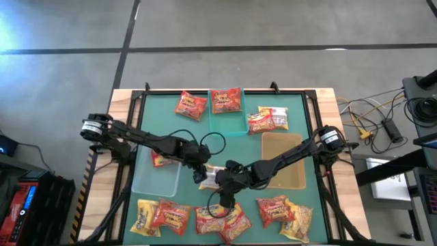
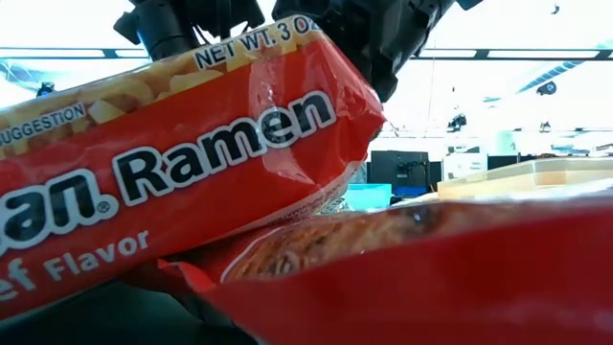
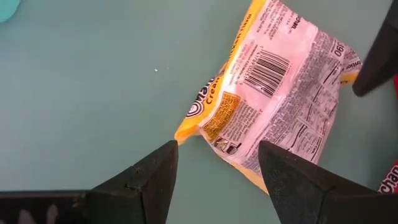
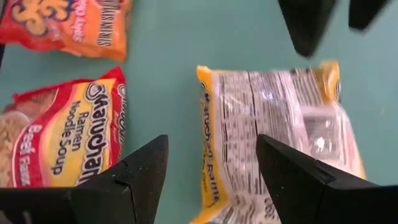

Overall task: Sort Maruchan noodles
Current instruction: Put the yellow noodle pack into the yellow bin

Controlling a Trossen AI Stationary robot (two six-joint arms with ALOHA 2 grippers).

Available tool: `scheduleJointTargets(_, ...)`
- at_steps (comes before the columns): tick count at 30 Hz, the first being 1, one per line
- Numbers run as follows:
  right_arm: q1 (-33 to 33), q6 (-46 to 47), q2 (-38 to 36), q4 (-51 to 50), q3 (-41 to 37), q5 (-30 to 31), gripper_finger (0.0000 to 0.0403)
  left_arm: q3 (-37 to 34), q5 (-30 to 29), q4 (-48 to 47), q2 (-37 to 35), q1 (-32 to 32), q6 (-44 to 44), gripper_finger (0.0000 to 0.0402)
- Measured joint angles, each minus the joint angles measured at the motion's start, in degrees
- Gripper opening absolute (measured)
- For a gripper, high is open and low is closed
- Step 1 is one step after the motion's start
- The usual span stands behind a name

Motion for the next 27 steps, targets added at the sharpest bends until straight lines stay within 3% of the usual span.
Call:
scheduleJointTargets(4, -0.3, 4.5, -1.2, -7.6, 0.0, 1.9, 0.0233, -0.1, -0.1, 0.0, 0.0, -1.3, 0.7, 0.0207)
scheduleJointTargets(8, -0.4, 9.3, -5.6, -16.9, -0.1, 8.7, 0.0233, -0.1, -0.3, 0.7, 0.0, -3.0, 1.1, 0.0207)
scheduleJointTargets(11, -0.3, 12.3, -7.8, -17.2, -2.2, 11.4, 0.0233, -0.2, -2.7, 1.9, 0.0, -4.7, 2.0, 0.0207)
scheduleJointTargets(19, -0.4, 24.7, -8.1, -8.2, -13.4, 8.4, 0.0233, -1.5, -5.2, 5.3, 0.0, -8.2, -0.6, 0.0207)
scheduleJointTargets(27, -0.4, 38.6, -9.5, 18.6, -26.8, 2.4, 0.0233, -4.3, -5.1, 10.6, 0.0, -9.6, -3.0, 0.0207)
